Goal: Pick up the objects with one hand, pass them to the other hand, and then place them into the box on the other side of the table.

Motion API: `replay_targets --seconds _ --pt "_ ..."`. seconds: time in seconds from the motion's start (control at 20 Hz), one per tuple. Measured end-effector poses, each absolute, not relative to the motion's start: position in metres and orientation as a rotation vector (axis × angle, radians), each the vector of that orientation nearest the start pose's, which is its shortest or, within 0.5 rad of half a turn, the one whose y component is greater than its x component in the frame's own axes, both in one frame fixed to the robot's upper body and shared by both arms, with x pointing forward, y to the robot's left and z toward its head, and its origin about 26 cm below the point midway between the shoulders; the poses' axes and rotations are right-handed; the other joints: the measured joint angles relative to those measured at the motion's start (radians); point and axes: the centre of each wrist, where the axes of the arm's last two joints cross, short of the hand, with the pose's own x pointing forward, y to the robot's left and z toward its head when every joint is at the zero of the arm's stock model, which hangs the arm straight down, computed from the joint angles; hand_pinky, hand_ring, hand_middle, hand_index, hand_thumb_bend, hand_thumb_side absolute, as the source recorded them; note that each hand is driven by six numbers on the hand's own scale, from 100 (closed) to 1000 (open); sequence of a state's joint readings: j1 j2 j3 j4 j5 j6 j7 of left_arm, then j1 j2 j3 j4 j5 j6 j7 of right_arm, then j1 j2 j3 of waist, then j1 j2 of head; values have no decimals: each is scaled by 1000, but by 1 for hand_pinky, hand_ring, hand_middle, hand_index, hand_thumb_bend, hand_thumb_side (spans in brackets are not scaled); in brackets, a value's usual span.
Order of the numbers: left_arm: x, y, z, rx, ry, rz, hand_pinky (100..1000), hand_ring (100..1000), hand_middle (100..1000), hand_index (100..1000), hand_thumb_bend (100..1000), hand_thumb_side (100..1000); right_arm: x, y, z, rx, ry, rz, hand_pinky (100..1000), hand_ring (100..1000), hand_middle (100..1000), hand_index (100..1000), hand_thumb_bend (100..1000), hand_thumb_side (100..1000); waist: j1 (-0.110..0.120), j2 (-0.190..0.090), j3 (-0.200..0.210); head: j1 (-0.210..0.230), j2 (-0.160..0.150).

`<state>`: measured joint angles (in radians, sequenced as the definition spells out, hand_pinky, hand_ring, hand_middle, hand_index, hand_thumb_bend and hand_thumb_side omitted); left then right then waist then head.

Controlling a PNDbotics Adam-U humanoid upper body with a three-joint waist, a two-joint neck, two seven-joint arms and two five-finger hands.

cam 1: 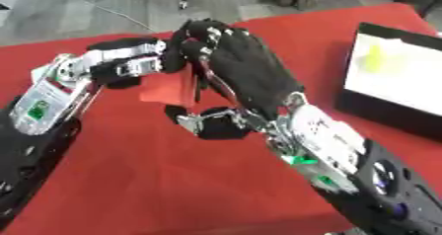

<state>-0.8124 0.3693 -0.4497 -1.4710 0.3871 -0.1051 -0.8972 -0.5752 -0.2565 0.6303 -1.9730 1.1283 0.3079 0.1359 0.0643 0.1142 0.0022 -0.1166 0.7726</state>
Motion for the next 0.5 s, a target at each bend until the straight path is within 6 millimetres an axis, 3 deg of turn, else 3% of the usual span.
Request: replay_targets --seconds 0.5 --pt "392 148 215 -888 -1729 -1589 838 575 547 712 192 921 266 -79 197 1294 2944 -1564 500 769 645 273 407 224 1 2 -2 -2 0"
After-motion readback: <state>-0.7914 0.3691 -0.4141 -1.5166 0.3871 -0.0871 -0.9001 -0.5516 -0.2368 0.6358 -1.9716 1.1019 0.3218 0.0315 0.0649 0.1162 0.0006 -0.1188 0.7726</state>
